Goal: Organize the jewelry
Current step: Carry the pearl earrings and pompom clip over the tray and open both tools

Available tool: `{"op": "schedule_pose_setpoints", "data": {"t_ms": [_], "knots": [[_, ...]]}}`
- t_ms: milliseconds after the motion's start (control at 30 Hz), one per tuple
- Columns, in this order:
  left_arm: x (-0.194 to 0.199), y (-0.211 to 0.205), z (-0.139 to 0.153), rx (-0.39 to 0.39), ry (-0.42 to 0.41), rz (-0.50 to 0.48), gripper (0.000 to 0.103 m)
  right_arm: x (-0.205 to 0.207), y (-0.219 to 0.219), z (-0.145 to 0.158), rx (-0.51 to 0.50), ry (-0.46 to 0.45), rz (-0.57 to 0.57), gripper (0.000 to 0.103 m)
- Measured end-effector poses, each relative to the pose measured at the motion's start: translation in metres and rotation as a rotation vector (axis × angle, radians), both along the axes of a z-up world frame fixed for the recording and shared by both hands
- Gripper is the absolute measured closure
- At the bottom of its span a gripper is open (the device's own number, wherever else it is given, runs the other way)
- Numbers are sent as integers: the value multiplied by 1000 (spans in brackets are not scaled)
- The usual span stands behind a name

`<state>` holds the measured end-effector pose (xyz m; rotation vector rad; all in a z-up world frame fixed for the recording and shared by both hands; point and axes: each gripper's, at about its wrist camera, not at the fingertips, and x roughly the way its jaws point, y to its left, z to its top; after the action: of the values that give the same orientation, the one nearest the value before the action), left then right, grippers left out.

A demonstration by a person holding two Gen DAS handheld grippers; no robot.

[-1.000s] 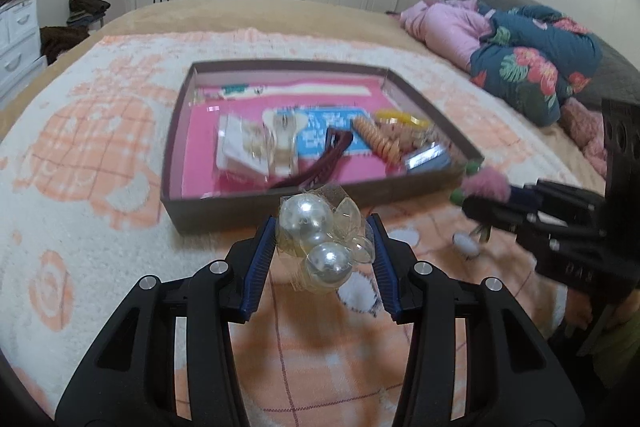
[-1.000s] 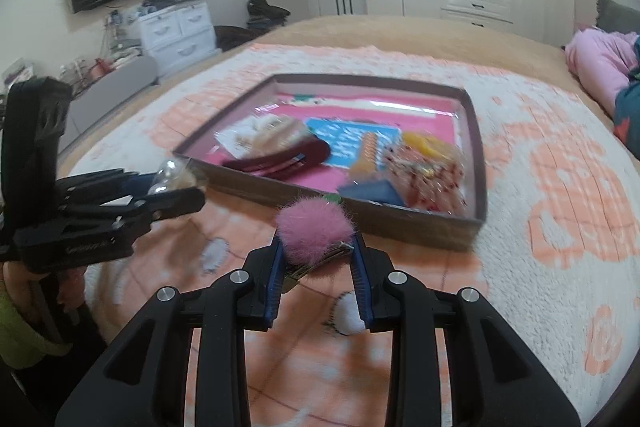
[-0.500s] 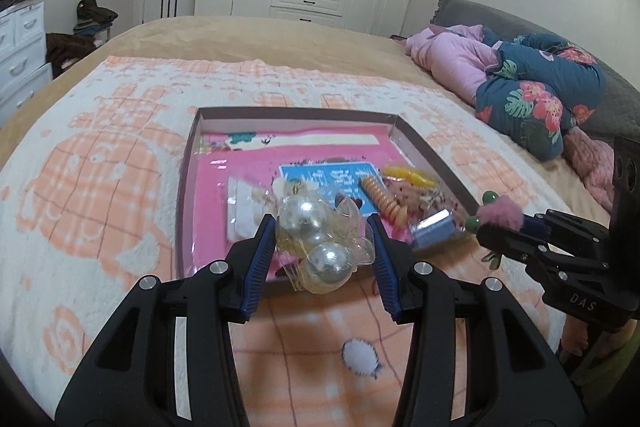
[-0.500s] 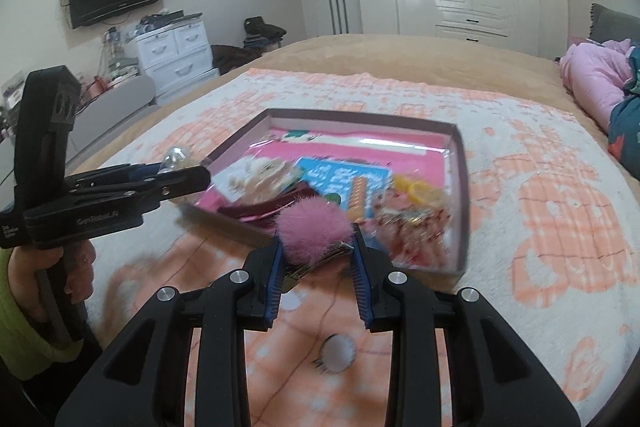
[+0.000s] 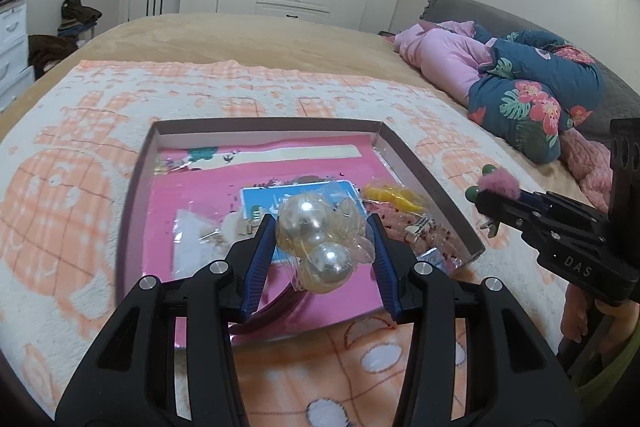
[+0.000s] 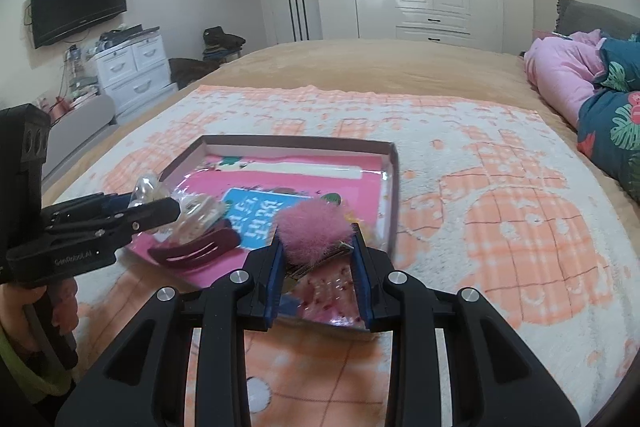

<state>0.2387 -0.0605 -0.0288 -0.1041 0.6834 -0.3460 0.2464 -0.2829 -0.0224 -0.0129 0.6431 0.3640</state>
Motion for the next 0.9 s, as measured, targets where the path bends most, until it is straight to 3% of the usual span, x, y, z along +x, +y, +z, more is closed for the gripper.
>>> {"op": "schedule_pose_setpoints", "data": {"t_ms": [900], "knots": [[19,-33,-35,22,56,-76,65,58,15,-30,-58,91,43,73]]}}
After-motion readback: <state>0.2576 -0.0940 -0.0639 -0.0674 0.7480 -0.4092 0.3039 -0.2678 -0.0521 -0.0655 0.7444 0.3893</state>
